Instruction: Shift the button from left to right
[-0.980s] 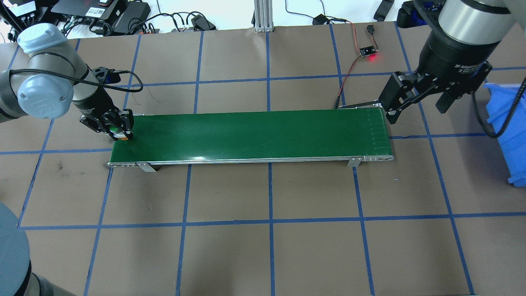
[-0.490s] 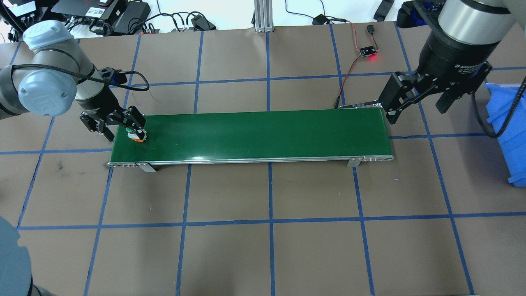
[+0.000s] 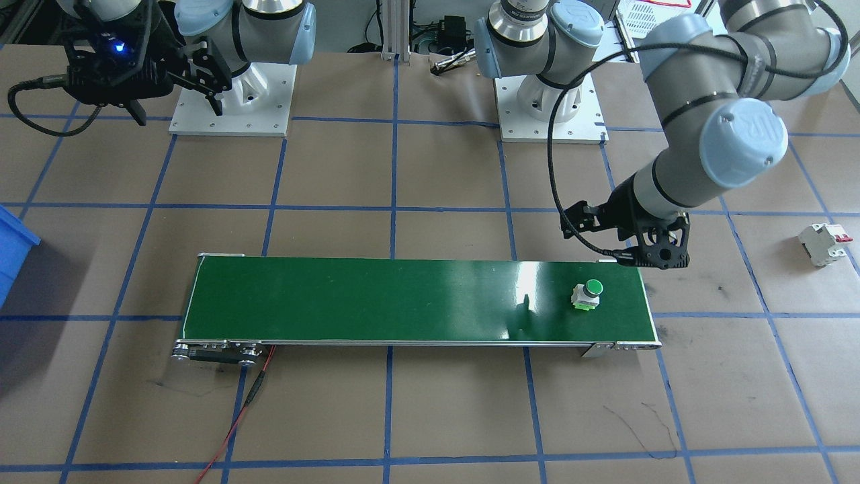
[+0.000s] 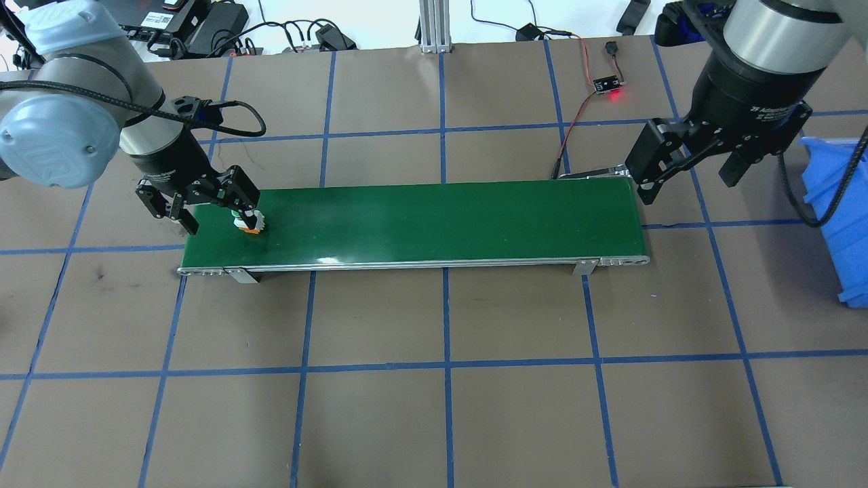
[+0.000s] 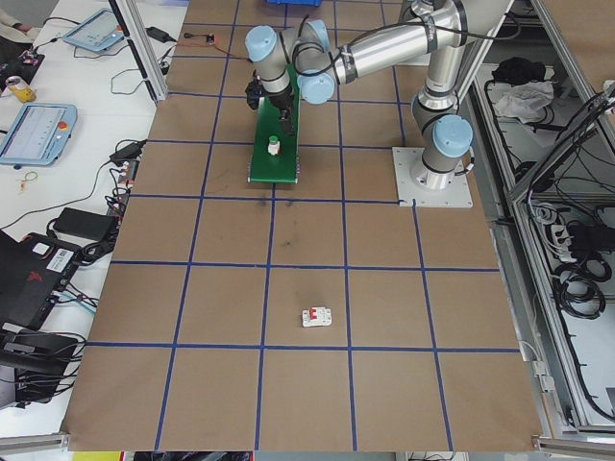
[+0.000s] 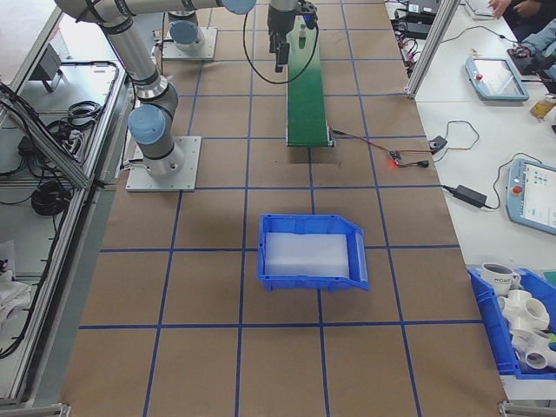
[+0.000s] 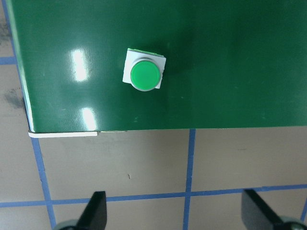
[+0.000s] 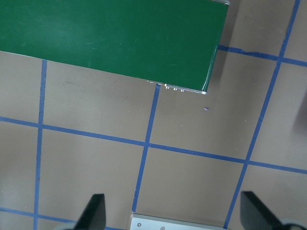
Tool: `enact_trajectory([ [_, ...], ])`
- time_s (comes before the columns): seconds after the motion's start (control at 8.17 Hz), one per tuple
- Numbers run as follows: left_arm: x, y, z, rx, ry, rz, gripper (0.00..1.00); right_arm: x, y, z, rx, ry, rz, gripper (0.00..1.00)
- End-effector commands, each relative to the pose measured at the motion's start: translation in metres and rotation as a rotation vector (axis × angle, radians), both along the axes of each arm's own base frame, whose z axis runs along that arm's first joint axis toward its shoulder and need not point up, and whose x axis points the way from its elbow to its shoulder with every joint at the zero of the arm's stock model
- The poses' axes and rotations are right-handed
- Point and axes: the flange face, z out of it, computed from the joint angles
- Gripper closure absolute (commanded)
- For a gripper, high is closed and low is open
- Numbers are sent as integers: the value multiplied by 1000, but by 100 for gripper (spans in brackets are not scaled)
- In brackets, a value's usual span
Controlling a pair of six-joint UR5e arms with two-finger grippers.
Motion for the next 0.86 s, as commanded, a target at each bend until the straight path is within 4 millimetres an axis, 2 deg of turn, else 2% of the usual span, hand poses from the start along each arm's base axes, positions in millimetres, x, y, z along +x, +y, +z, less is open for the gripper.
enact_trajectory([
  [0.0, -26, 16, 31, -55, -9, -45, 0, -1, -7, -3, -12, -8, 26, 0],
  [0.12, -28, 15, 36, -66, -12, -58, 0, -2, -17, -8, -28, -6, 24, 0],
  [0.37, -25, 13, 52, -96, -52, -62, 0, -3, -54, -33, -70, -17, 24, 0],
  [0.61, -14, 15, 60, -96, -158, -73, 0, -5, -81, -74, -39, -17, 17, 0],
  [0.73, -14, 18, 68, -112, -157, -62, 0, -7, -91, -99, -32, -5, 17, 0],
])
